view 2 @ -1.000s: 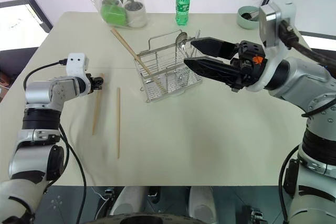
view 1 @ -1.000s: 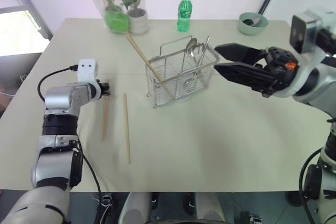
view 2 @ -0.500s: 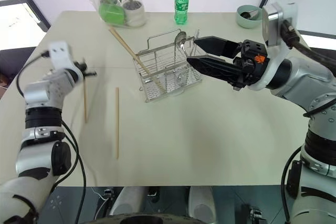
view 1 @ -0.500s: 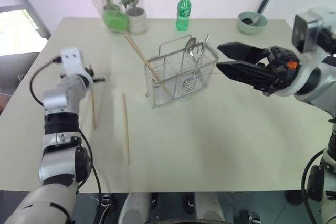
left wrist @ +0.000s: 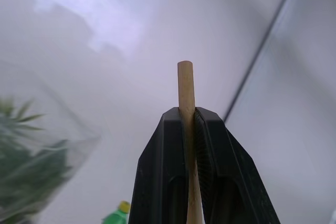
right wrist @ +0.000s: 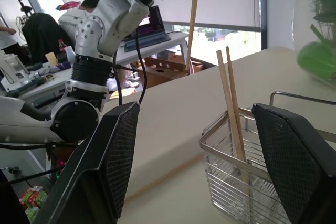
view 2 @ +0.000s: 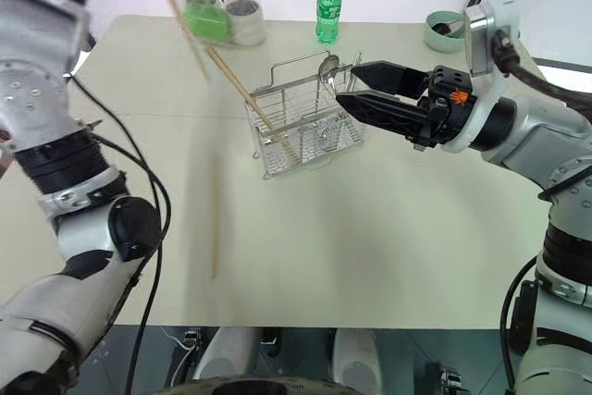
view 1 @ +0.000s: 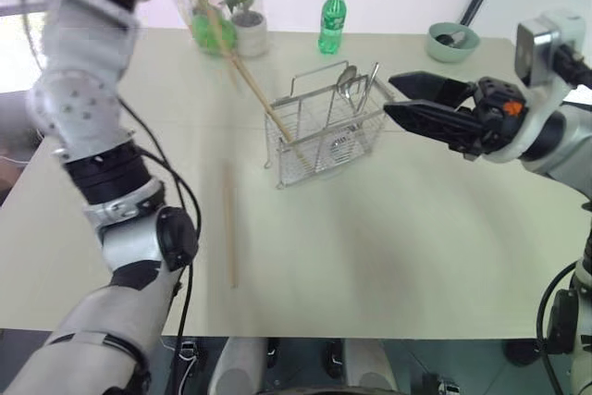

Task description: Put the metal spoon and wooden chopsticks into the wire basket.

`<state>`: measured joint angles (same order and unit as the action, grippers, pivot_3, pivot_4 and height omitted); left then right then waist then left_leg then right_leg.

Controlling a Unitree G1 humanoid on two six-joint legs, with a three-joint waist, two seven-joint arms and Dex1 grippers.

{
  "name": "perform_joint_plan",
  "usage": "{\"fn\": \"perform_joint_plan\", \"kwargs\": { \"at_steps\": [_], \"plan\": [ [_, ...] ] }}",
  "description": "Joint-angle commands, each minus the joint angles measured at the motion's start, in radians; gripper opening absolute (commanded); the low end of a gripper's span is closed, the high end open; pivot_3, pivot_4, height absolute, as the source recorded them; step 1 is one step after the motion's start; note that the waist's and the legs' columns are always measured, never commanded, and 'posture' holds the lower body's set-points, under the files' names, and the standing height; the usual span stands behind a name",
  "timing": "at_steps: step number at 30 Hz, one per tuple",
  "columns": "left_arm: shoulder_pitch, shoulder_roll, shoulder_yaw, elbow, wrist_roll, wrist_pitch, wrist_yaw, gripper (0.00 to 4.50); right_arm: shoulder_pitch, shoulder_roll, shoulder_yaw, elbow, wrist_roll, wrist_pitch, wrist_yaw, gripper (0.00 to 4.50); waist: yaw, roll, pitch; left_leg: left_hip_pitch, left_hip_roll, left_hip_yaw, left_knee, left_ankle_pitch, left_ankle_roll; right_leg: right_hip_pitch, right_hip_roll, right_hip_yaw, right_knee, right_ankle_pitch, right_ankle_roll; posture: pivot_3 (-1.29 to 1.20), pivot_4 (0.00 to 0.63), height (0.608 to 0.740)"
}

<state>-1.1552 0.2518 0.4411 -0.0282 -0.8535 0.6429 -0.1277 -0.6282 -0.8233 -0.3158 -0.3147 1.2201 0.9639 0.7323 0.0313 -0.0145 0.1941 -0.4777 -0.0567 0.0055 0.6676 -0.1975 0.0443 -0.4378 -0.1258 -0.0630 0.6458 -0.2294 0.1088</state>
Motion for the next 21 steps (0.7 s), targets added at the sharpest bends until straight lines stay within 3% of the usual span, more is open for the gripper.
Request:
{"fn": "perform_joint_plan", "kwargs": {
  "at_steps": [1, 7, 15, 19, 21],
  "plan": [
    [-0.017, -0.038, -0.077, -0.025, 0.024, -0.045, -0.02, 0.05, 0.006, -0.003, -0.023, -0.033, 0.007, -0.018, -0.011, 3.52, 0.006, 0.0, 0.0, 0.0, 0.0, 0.0, 0.0, 0.0, 0.0, 0.0, 0.0, 0.0, 0.0, 0.0, 0.0, 0.0, 0.15, 0.684],
    [0.05, -0.115, -0.25, 0.057, 0.22, -0.218, -0.089, 0.05, 0.032, 0.0, -0.056, -0.049, 0.024, -0.026, -0.052, 3.52, 0.01, 0.0, 0.0, 0.0, 0.001, 0.0, 0.0, 0.0, 0.001, 0.0, 0.001, 0.0, 0.0, 0.0, -0.001, 0.0, 0.15, 0.684],
    [0.128, -0.179, -0.323, 0.146, 0.359, -0.377, -0.126, 0.05, 0.061, 0.002, -0.08, -0.065, 0.054, -0.031, -0.1, 3.52, 0.009, 0.0, 0.0, -0.001, 0.001, 0.0, 0.0, 0.0, 0.001, -0.001, 0.0, 0.0, 0.0, -0.001, -0.001, 0.0, 0.15, 0.684],
    [0.128, -0.209, -0.303, 0.142, 0.343, -0.377, -0.121, 1.55, 0.057, -0.002, -0.086, -0.054, 0.063, -0.029, -0.11, 3.52, 0.009, 0.0, 0.0, -0.001, 0.001, 0.0, 0.0, 0.0, 0.001, -0.001, 0.0, 0.0, 0.0, -0.001, -0.001, 0.0, 0.15, 0.684],
    [0.131, -0.214, -0.297, 0.12, 0.334, -0.359, -0.114, 2.62, 0.052, -0.007, -0.085, -0.041, 0.063, -0.03, -0.108, 3.52, 0.009, 0.0, 0.0, -0.001, 0.001, 0.0, 0.0, 0.0, 0.001, -0.001, 0.0, 0.0, 0.0, -0.001, -0.001, 0.0, 0.15, 0.684]
  ]
}}
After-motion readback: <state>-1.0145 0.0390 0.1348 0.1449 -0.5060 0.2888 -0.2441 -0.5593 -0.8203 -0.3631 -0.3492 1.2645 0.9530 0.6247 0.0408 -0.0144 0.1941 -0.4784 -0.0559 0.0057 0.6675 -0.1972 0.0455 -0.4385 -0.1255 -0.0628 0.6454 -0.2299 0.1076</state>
